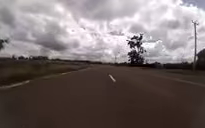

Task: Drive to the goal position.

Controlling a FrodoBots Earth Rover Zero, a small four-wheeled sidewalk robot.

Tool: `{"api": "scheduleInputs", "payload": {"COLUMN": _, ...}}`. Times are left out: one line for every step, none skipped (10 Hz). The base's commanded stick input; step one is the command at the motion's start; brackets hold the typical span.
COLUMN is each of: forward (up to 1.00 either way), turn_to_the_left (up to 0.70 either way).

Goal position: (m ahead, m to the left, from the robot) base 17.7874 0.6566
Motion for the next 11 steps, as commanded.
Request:
{"api": "scheduleInputs", "payload": {"forward": 1.00, "turn_to_the_left": 0.00}}
{"api": "scheduleInputs", "payload": {"forward": 1.00, "turn_to_the_left": 0.00}}
{"api": "scheduleInputs", "payload": {"forward": 1.00, "turn_to_the_left": 0.00}}
{"api": "scheduleInputs", "payload": {"forward": 1.00, "turn_to_the_left": 0.00}}
{"api": "scheduleInputs", "payload": {"forward": 1.00, "turn_to_the_left": 0.00}}
{"api": "scheduleInputs", "payload": {"forward": 1.00, "turn_to_the_left": 0.00}}
{"api": "scheduleInputs", "payload": {"forward": 1.00, "turn_to_the_left": 0.00}}
{"api": "scheduleInputs", "payload": {"forward": 1.00, "turn_to_the_left": 0.00}}
{"api": "scheduleInputs", "payload": {"forward": 1.00, "turn_to_the_left": 0.00}}
{"api": "scheduleInputs", "payload": {"forward": 1.00, "turn_to_the_left": 0.00}}
{"api": "scheduleInputs", "payload": {"forward": 1.00, "turn_to_the_left": 0.00}}
